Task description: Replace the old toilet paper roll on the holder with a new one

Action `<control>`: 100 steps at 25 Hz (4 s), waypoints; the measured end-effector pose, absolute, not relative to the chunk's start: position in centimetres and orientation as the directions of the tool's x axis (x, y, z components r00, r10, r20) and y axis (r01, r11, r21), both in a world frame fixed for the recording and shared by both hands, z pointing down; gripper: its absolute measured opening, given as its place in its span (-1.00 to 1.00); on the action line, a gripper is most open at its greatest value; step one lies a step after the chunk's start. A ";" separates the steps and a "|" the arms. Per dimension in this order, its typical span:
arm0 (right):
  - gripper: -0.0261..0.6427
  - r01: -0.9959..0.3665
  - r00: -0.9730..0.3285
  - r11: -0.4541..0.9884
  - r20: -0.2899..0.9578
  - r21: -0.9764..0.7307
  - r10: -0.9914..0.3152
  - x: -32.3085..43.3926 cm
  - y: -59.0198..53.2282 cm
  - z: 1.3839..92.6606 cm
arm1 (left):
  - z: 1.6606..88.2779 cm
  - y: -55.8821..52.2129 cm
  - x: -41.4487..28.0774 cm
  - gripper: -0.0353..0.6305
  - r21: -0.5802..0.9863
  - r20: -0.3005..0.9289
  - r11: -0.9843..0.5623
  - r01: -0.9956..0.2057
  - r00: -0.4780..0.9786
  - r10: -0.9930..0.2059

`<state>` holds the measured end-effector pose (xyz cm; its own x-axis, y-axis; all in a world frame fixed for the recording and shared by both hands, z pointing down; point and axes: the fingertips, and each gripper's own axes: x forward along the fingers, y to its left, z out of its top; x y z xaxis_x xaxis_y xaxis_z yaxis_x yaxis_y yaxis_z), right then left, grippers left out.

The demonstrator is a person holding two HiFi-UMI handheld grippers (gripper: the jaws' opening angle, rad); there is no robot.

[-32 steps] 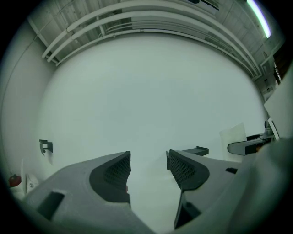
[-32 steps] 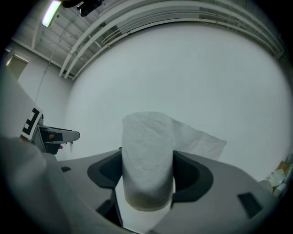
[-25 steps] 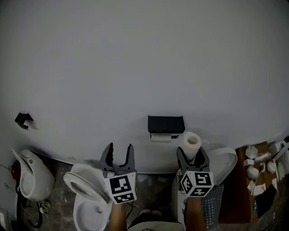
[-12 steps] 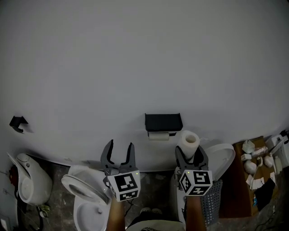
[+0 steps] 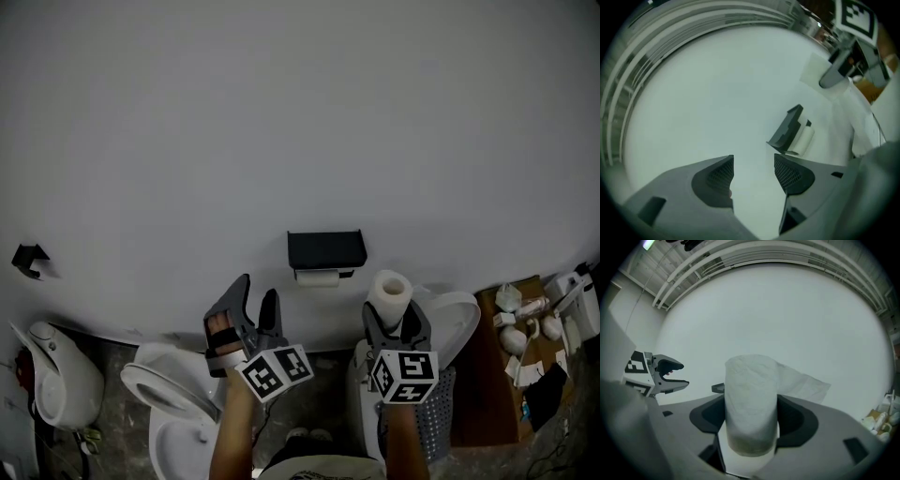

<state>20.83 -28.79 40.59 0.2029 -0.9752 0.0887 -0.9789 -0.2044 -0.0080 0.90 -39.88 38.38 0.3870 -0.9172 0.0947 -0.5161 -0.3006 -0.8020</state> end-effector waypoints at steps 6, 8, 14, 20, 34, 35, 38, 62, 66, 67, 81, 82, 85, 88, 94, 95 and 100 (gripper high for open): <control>-0.01 -0.977 0.211 -0.212 0.098 -0.002 -0.973 21.7 -28.3 41.0 | 40.9 -40.4 2.2 -0.10 -0.914 0.140 -0.255 -0.315 0.345 -0.928; -0.01 -0.977 0.213 -0.215 0.099 -0.004 -0.972 21.9 -28.2 41.0 | 41.3 -40.4 2.5 -0.10 -0.908 0.155 -0.274 -0.317 0.352 -0.923; -0.01 -0.973 0.228 -0.230 0.105 -0.005 -0.968 22.9 -27.8 41.4 | 42.4 -40.1 4.6 -0.10 -0.922 0.171 -0.287 -0.261 0.393 -0.904; -0.01 -0.963 0.266 -0.268 0.111 0.000 -0.957 24.8 -26.8 41.6 | 44.8 -40.1 8.6 -0.10 -0.950 0.209 -0.291 -0.113 0.459 -0.863; -0.01 -0.912 0.402 -0.409 0.150 -0.015 -0.903 30.9 -23.0 43.3 | 49.8 -42.5 15.2 -0.11 -0.964 0.265 -0.227 0.136 0.464 -0.845; -0.01 -0.909 0.411 -0.417 0.150 -0.015 -0.899 31.3 -22.8 43.3 | 49.9 -42.8 15.4 -0.11 -0.964 0.265 -0.224 0.141 0.456 -0.850; -0.01 -0.898 0.433 -0.440 0.154 -0.014 -0.888 32.3 -22.0 43.5 | 50.2 -43.3 16.0 -0.11 -0.964 0.265 -0.220 0.152 0.437 -0.859; -0.01 -0.829 0.546 -0.559 0.189 -0.014 -0.816 38.0 -16.3 44.9 | 50.2 -39.9 25.7 -0.35 -0.966 0.259 -0.230 0.123 0.549 -0.795; -0.01 -0.813 0.571 -0.583 0.185 -0.012 -0.800 38.8 -14.9 45.0 | 50.2 -37.3 28.2 -0.35 -0.946 0.307 -0.305 0.110 0.612 -0.729; -0.01 -0.810 0.575 -0.587 0.183 -0.013 -0.797 38.9 -14.7 45.0 | 50.1 -36.6 28.6 -0.35 -0.936 0.324 -0.337 0.102 0.629 -0.707; -0.01 -0.860 0.497 -0.508 0.152 -0.044 -0.854 35.9 -18.4 43.9 | 39.9 -32.9 24.9 -0.35 -0.699 0.117 -0.635 -0.329 0.823 -0.556; -0.01 -0.868 0.483 -0.494 0.151 -0.046 -0.862 35.3 -19.0 43.8 | 39.2 -33.1 24.0 -0.35 -0.652 0.096 -0.665 -0.364 0.830 -0.549; -0.01 -0.891 0.440 -0.451 0.149 -0.046 -0.886 33.5 -20.8 43.8 | 37.5 -34.2 21.0 -0.35 -0.452 0.038 -0.761 -0.465 0.842 -0.538; -0.01 -0.910 0.402 -0.412 0.146 -0.046 -0.904 31.9 -22.4 43.7 | 36.2 -36.0 17.3 -0.35 -0.223 -0.016 -0.811 -0.541 0.834 -0.552; -0.01 -0.935 0.339 -0.350 0.139 -0.061 -0.930 29.4 -24.8 43.7 | 35.6 -39.2 9.4 -0.35 -0.005 -0.082 -0.743 -0.669 0.741 -0.667; -0.01 -0.938 0.330 -0.341 0.139 -0.063 -0.934 29.0 -25.1 43.8 | 35.8 -39.4 8.3 -0.35 0.020 -0.081 -0.727 -0.687 0.723 -0.686; -0.01 -0.951 0.290 -0.301 0.139 -0.065 -0.947 27.3 -26.6 43.8 | 37.0 -40.4 4.8 -0.35 0.092 -0.067 -0.668 -0.738 0.665 -0.744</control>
